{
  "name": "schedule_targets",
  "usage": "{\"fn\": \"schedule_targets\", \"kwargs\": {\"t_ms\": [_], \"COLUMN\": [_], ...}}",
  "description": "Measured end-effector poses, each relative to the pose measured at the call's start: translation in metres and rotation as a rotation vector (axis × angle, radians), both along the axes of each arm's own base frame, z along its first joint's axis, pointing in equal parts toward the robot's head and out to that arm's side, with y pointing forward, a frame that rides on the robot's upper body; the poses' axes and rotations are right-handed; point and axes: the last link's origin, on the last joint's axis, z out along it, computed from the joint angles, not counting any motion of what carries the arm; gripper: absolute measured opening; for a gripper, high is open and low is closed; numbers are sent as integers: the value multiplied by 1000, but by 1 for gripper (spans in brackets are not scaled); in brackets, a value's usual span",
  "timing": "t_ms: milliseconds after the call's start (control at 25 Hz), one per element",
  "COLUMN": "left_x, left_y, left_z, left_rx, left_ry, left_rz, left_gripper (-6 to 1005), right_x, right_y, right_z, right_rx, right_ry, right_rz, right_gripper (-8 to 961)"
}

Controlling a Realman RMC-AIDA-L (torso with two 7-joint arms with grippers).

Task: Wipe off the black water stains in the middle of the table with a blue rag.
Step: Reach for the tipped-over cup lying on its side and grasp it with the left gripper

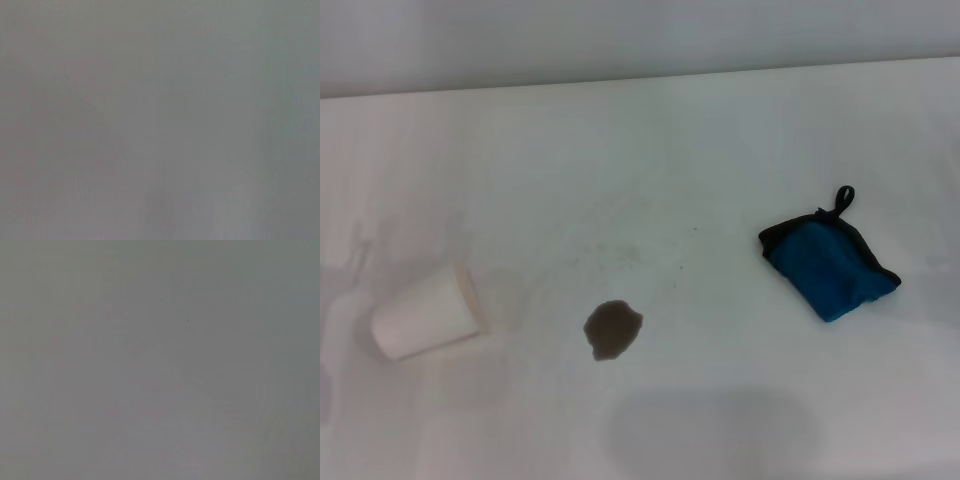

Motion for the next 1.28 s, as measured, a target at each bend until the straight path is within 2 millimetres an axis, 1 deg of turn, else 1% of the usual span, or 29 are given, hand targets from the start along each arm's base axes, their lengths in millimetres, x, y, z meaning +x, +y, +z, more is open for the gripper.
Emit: {"fn": "schedule_targets", "kwargs": {"t_ms": [440, 800, 960, 1000, 1120, 1280], "left_x": [0, 3, 10, 15, 19, 18], "left_y": [1, 0, -1, -1, -2, 4], "left_z": [1, 0, -5, -7, -7, 3], "left_rx": [7, 0, -32, -50, -61, -118], "left_ry": [0, -1, 2, 14, 13, -81], "left_rz": [-1, -18, -64, -104, -137, -195], "left_gripper": [874, 875, 875, 875, 875, 876], "right_x": [2, -2, -1, -1, -1, -4], "right_y": [1, 3, 2, 1, 0, -4], "right_z": [-2, 2, 1, 1, 1, 2], "right_rx": [-10, 3, 3, 2, 4, 23], "right_ry": [4, -7, -7, -7, -6, 2], "right_rz": [-18, 8, 4, 4, 6, 31], "right_gripper": [483, 483, 483, 483, 483, 483]}}
